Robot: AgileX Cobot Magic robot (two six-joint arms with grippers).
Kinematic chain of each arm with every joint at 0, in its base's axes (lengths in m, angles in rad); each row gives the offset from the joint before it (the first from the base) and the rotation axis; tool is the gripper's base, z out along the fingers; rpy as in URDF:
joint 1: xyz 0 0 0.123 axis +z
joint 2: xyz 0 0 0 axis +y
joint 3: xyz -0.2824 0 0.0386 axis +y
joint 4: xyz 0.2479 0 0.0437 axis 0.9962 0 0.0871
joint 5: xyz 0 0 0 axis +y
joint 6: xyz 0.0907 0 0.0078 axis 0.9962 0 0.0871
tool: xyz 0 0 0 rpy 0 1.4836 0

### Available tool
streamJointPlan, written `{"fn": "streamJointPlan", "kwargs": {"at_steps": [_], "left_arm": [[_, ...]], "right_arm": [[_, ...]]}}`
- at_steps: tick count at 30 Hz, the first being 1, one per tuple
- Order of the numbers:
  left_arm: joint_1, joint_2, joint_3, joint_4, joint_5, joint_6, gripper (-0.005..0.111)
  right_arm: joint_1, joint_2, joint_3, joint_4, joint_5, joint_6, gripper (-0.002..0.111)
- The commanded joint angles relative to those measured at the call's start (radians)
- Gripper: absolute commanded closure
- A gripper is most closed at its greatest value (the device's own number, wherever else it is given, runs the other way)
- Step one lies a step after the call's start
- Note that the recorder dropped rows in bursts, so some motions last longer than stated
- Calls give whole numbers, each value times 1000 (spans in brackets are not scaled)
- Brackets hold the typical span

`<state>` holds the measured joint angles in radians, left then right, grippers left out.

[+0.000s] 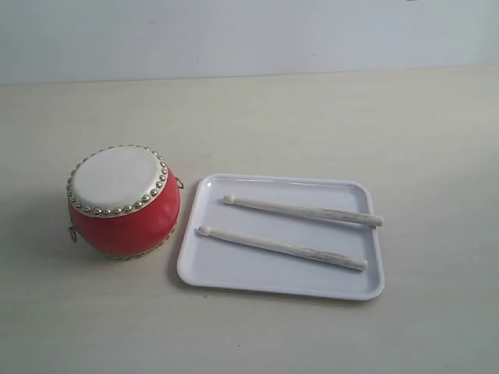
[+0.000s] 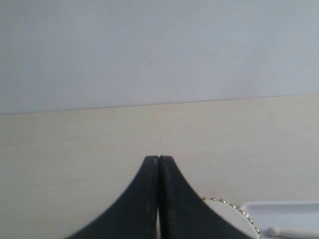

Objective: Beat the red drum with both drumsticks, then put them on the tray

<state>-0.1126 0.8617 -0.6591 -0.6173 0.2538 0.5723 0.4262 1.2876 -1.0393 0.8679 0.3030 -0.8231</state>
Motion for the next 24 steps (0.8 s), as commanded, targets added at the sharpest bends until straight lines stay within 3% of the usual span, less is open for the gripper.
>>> {"fn": "streamJointPlan", "kwargs": {"at_steps": [1,14,18,24], "left_arm": [[4,-7,3,5,-5,-6,107],[27,-31,3,8,15,-4,107],[118,-294,38,0,122,-19,107],[123,-612,139,0,122,-19,107]], "right_arm": [[-4,-21,8,15,-26,17,108],[-4,-18,8,15,-26,17,108],[-4,-18,8,15,-26,17,108],[-4,-18,8,15,-26,17,108]]}}
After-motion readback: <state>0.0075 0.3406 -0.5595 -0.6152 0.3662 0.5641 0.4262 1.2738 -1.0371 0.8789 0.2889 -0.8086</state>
